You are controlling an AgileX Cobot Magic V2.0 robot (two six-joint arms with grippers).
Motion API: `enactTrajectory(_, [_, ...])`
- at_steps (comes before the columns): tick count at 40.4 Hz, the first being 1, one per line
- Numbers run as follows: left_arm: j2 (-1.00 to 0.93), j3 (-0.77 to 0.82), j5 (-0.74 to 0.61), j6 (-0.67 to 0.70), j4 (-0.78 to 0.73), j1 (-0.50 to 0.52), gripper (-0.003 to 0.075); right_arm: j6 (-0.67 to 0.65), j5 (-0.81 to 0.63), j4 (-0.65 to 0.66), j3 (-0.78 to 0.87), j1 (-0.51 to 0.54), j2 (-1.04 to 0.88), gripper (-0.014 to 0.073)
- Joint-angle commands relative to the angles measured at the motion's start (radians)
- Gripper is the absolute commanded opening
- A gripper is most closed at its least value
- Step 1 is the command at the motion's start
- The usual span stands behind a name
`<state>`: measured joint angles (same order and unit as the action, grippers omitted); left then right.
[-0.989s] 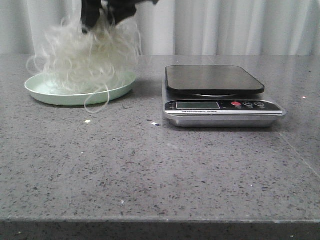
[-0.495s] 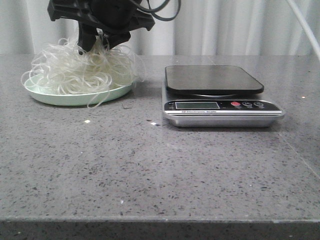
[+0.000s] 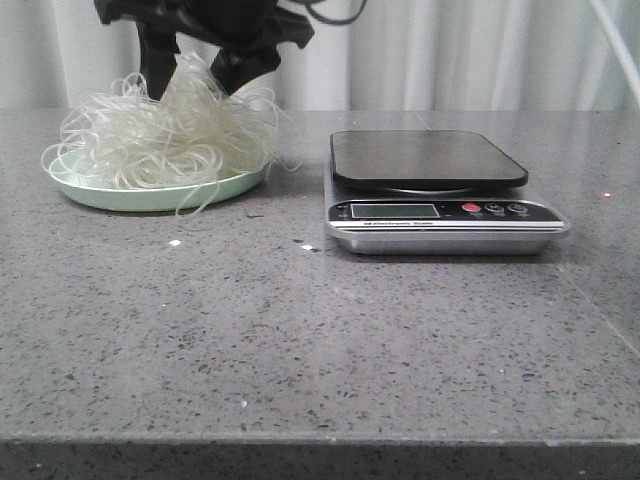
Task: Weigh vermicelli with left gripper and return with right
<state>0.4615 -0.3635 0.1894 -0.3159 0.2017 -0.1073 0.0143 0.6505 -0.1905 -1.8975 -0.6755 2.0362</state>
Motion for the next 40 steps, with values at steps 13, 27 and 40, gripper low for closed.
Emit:
enactTrajectory(13, [0.005,-0.027,-0.083,0.01,0.009,0.003,0.0137,0.003,0.079,0.028,-0.042,0.117,-0.228,0.0454])
enactTrajectory(27, [0.005,-0.027,-0.083,0.01,0.009,0.003,0.0137,0.003,0.212,0.102,-0.042,0.317,-0.362,0.0153])
enactTrajectory(40, [0.005,-0.027,-0.083,0.01,0.009,0.003,0.0137,0.003,0.161,0.118,0.199,0.525,-0.529,0.0152])
